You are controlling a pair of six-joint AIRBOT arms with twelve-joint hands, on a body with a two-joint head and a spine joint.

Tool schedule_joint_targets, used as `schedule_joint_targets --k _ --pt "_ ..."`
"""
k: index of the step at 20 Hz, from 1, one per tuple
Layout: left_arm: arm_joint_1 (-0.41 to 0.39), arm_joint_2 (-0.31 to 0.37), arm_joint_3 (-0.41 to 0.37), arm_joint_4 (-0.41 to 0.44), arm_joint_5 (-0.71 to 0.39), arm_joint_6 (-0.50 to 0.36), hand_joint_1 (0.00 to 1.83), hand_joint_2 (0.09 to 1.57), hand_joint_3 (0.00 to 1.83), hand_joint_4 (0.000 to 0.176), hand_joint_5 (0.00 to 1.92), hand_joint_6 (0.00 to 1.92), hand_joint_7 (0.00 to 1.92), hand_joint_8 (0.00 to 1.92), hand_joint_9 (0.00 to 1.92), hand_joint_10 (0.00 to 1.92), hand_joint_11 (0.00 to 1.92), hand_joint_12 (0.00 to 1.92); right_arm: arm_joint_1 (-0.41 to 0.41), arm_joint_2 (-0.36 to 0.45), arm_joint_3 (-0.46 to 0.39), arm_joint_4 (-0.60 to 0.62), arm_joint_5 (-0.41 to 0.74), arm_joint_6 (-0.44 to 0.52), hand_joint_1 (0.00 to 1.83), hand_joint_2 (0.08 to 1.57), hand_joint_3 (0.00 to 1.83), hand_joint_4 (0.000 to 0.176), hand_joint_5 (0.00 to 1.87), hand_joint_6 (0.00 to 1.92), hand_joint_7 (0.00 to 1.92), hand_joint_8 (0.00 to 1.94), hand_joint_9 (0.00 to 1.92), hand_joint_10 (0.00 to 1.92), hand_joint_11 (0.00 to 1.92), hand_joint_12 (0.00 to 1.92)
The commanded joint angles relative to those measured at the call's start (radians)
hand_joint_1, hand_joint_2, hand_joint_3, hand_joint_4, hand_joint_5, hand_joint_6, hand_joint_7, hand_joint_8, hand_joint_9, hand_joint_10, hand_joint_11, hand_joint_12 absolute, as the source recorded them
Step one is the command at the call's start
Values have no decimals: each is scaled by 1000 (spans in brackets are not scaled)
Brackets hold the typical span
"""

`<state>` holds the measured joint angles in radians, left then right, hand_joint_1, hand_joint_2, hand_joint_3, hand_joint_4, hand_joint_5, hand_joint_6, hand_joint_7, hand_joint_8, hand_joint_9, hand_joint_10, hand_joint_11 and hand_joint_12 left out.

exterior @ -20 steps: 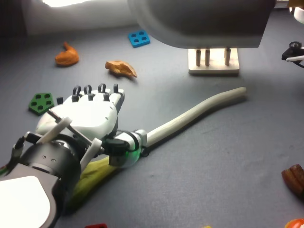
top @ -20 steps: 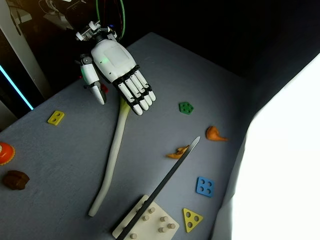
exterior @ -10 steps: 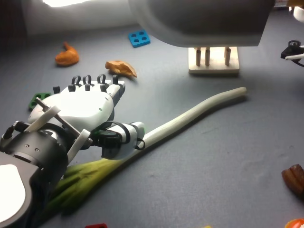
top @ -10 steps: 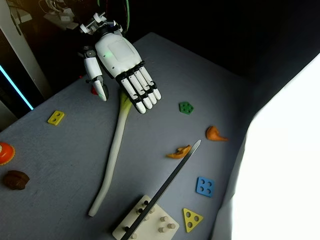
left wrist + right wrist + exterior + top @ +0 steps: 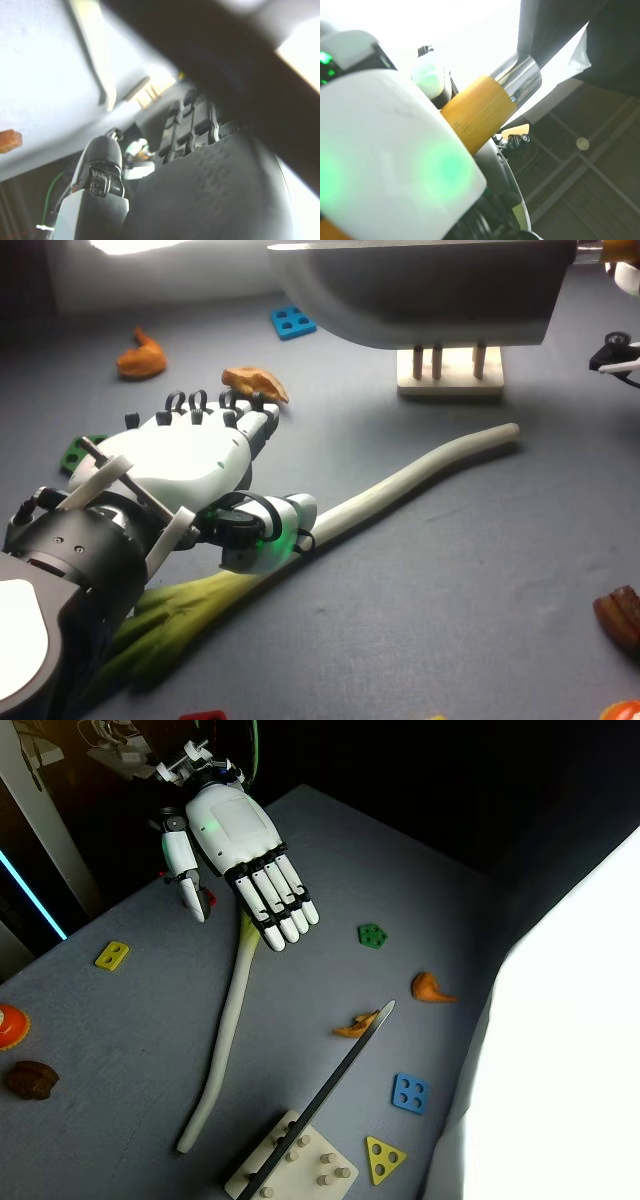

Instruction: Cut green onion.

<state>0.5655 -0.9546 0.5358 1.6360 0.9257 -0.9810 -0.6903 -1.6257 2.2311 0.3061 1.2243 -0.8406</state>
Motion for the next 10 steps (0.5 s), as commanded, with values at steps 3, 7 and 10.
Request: schedule_joint_targets --k 3,7,10 --pt "-10 5 6 80 34 0 124 1414 0 0 11 3 1 0 0 0 0 0 -9 0 18 36 113 11 1550 719 904 176 1426 1921 1582 1941 1626 1921 1713 1921" --pt "-10 4 10 84 34 0 120 1414 0 0 9 3 0 0 0 0 0 0 -28 -60 126 36 113 43 1533 721 894 176 1420 1921 1571 1941 1622 1921 1710 1921" --pt "-10 4 13 88 34 0 118 1418 1 0 11 4 0 0 0 0 0 0 -43 -79 164 36 111 69 1531 723 888 176 1391 1921 1567 1941 1626 1921 1714 1921"
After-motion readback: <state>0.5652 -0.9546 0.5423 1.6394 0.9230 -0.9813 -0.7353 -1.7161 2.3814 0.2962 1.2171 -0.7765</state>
